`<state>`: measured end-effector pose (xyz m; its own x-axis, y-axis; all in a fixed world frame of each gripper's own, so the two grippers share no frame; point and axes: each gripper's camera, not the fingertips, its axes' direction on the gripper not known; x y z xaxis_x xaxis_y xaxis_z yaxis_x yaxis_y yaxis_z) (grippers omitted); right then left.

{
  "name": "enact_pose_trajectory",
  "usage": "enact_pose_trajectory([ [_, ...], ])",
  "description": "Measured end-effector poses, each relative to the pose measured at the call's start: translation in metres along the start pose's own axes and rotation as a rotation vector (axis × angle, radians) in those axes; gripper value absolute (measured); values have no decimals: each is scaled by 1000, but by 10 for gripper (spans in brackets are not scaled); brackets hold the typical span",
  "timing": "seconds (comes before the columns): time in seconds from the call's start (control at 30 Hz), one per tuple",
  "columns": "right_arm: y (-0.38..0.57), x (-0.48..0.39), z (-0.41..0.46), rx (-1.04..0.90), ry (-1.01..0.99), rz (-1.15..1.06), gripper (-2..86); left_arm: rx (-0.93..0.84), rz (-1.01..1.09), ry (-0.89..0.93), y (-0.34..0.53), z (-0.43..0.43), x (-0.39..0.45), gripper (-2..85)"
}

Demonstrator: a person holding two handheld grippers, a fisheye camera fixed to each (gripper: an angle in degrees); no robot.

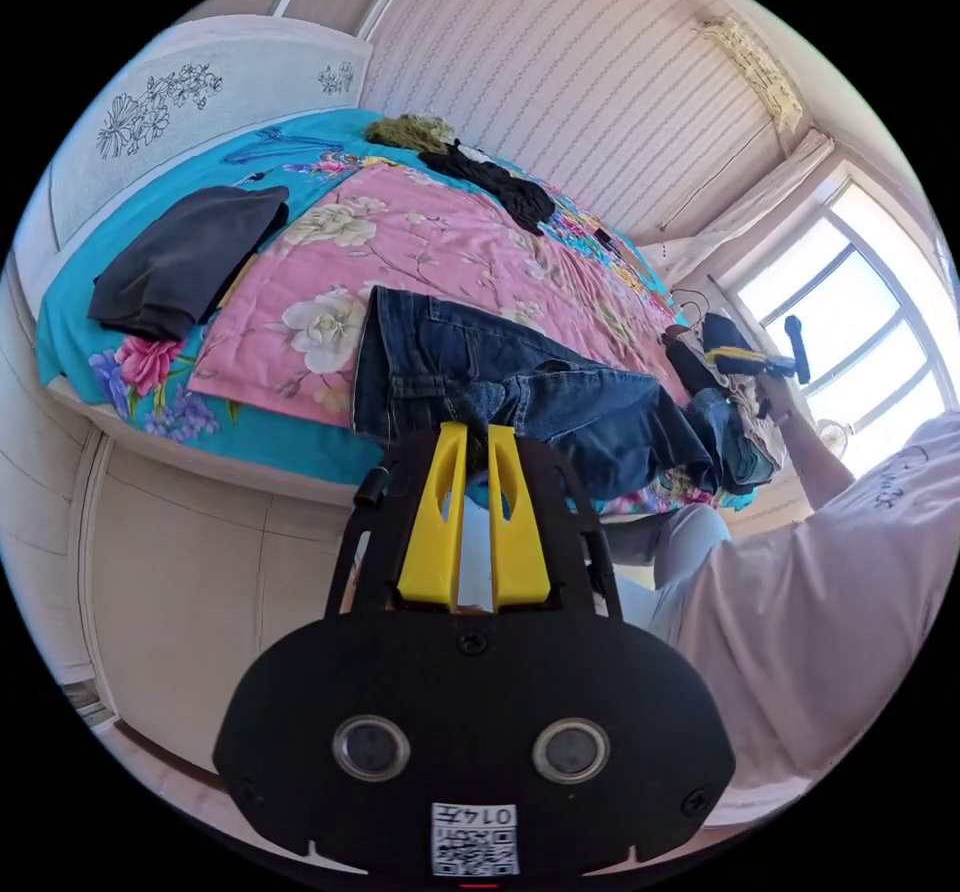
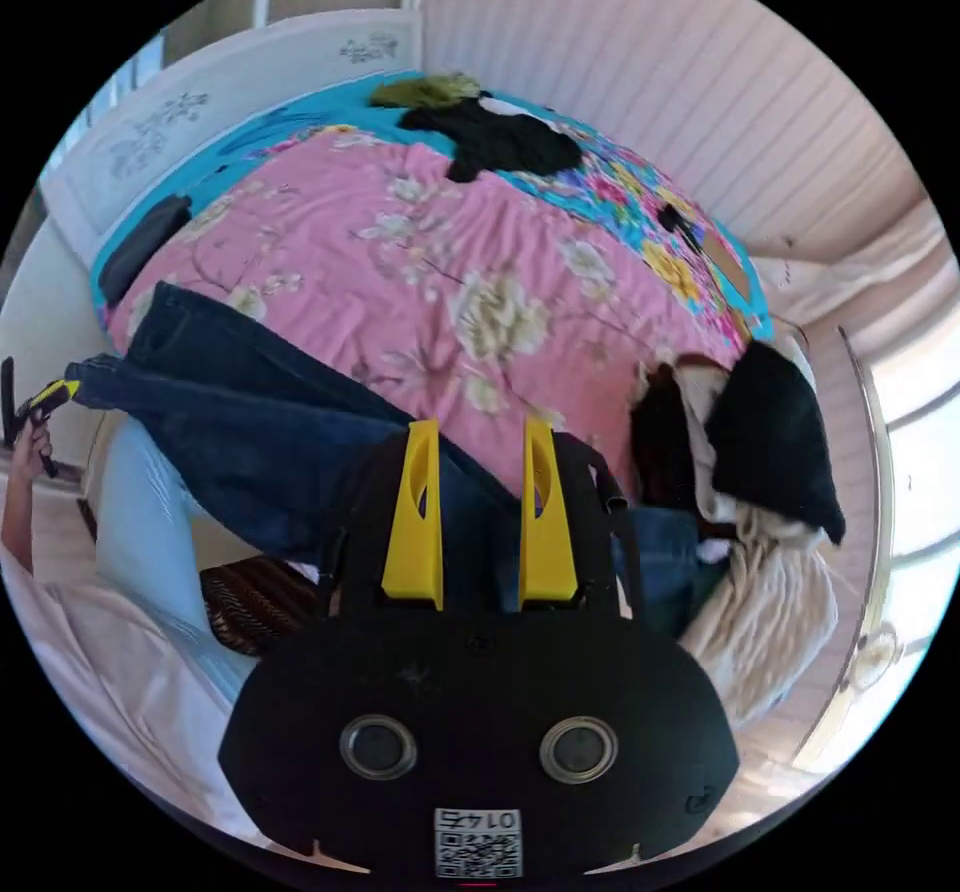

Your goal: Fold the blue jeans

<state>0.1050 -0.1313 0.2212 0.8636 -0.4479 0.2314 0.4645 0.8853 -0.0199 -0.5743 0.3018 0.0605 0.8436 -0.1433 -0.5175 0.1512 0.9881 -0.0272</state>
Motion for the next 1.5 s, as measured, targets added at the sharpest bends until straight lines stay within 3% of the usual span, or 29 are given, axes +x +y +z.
enact_pose_trajectory([
  [0.13,-109,-111,58,-10,-352,-278,130,0,-27,8,25,-12,-10,34],
  [0.3,-154,-192,135,-262,-394,-445,126,32,-9,34,37,-31,-17,31],
  [0.4,-150,-188,129,-233,-400,-455,62,56,23,47,35,-44,-16,28],
  [0.5,-148,-150,92,-127,-537,-402,16,127,53,71,18,-65,-6,19],
  [0.63,-172,-98,11,80,-491,-371,2,363,172,111,-17,-117,17,12],
  [0.73,-219,-89,-47,188,-370,-448,2,514,195,-19,-34,-156,2,12],
  [0.83,-273,-98,-82,352,-432,-456,11,562,96,-174,-55,-172,-60,16],
  [0.9,-308,-113,-73,335,-506,-423,27,506,-11,-210,-73,-160,-110,22],
  [0.97,-332,-141,-25,160,-455,-372,83,345,-156,-329,-94,-121,-168,29],
  [1.07,-303,-151,34,-20,-347,-339,95,133,-301,-484,-94,-65,-213,1],
  [1.13,-269,-135,46,-34,-336,-356,98,91,-297,-468,-90,-52,-214,-5],
  [1.3,-147,-28,33,-26,-230,-214,107,92,21,-491,-92,-33,-132,-2],
  [1.5,43,117,2,-107,-97,284,114,18,400,-285,-113,71,20,62],
])
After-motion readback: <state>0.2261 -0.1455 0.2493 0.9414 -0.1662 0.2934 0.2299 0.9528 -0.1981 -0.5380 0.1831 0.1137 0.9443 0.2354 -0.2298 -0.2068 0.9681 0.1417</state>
